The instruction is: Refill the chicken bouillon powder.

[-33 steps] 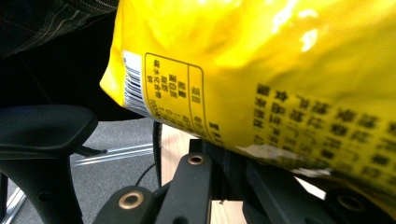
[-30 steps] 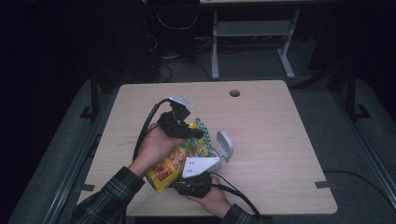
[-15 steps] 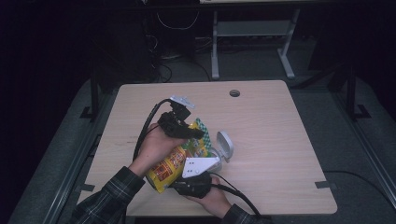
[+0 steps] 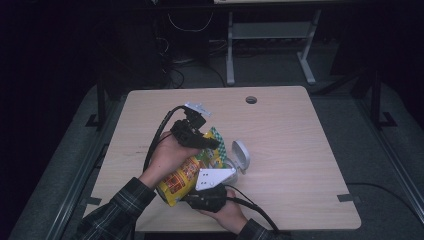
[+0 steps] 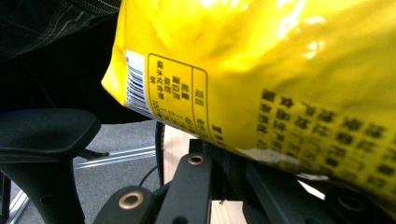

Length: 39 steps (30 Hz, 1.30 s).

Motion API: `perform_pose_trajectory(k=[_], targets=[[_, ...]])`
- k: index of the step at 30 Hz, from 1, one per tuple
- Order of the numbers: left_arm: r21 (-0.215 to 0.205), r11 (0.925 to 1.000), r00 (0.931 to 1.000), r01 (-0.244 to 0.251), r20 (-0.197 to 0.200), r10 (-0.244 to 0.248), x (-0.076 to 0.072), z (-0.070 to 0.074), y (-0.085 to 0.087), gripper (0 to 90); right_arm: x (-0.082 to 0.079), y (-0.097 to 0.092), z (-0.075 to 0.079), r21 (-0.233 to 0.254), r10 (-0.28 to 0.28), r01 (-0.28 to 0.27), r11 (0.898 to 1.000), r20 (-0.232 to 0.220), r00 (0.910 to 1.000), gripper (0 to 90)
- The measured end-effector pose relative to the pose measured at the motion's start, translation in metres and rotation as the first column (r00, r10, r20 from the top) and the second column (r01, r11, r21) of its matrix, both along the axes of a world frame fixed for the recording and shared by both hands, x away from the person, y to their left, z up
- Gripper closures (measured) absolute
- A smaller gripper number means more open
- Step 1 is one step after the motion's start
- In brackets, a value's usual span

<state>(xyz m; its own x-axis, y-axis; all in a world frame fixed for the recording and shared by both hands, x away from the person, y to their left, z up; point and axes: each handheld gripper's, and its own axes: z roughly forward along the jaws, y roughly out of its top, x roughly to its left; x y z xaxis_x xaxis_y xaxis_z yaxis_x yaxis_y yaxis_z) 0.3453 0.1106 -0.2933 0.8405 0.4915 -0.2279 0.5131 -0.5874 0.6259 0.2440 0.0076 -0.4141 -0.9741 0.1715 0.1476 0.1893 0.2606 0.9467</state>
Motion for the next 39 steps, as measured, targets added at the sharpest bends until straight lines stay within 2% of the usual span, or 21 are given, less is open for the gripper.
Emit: perform_pose_trajectory(k=[17, 39], targets=[[0.018, 0.9998, 0.9997, 0.001, -0.026, 0.000, 0.0042, -0.0023, -0.0032, 89.9, 0.0002, 0.0000, -0.0002, 0.008, 0.003, -0.003, 1.000, -0.010, 0.9999, 90.0], [0.054, 0.9985, 0.9993, 0.009, -0.038, -0.007, 0.0075, -0.0021, -0.0075, 89.9, 0.0006, -0.0010, 0.0004, 0.025, 0.003, -0.003, 1.000, -0.018, 0.9998, 90.0]])
